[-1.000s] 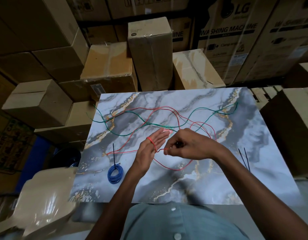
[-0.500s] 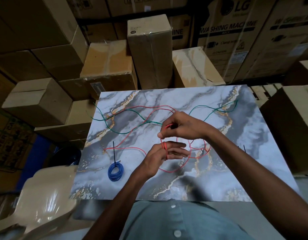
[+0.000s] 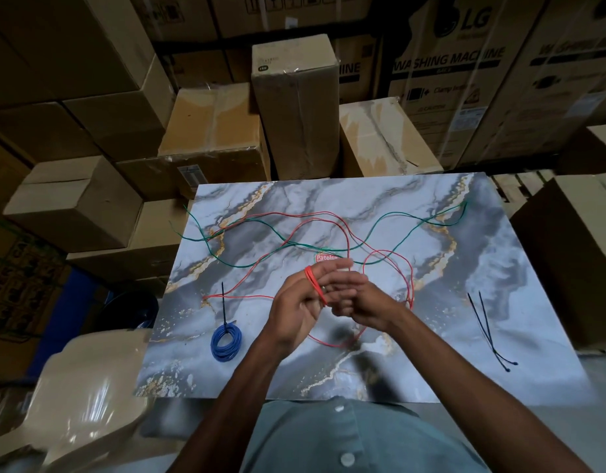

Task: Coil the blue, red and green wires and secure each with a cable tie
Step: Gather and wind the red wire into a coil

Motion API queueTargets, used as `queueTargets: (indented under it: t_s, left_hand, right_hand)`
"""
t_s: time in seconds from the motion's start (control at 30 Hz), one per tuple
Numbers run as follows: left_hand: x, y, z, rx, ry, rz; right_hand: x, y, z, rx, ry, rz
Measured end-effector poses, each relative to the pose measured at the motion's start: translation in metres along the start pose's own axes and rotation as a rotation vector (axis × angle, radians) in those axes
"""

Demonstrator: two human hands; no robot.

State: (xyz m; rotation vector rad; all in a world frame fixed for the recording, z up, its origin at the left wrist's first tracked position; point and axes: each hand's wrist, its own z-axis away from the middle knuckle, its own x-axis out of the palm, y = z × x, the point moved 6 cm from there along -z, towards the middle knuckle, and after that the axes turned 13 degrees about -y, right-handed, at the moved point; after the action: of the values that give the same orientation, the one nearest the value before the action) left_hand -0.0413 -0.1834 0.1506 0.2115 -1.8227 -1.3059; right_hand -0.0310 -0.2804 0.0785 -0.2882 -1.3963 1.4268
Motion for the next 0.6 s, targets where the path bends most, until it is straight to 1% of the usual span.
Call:
queueTargets:
  t_s: [0.07,0.17,0.23,0.37,0.47,0.6]
  left_hand:
    - [-0.012,0.010,-0.003,0.071,0.045,-0.005]
    - [-0.029,0.018,-0.004,0.137,0.113,-0.004]
    - [-0.039,0.017,-0.005,0.169,0.161,-0.004]
    - [-0.056,0.018,-0.008,0.201,0.241,-0.083]
    - [-0.067,0.016,-0.007,0.179,0.248,-0.149]
    - [-0.071,0.005,-0.005,0.117,0.170,-0.239]
  right_hand:
    - [0.002,0.009,0.003,0.025,-0.006,0.046]
    - [0.004,0.010,0.011,0.013,-0.004,0.089]
    - [0.010,0.005,0.015,0.022,-0.012,0.174]
    - [0.013,-0.017,0.024,0.044,-0.020,0.343]
    - [0.016,-0.036,0.034,0.035,-0.033,0.447]
    - [0.020,-0.058,0.042,0.027,-0.045,0.578]
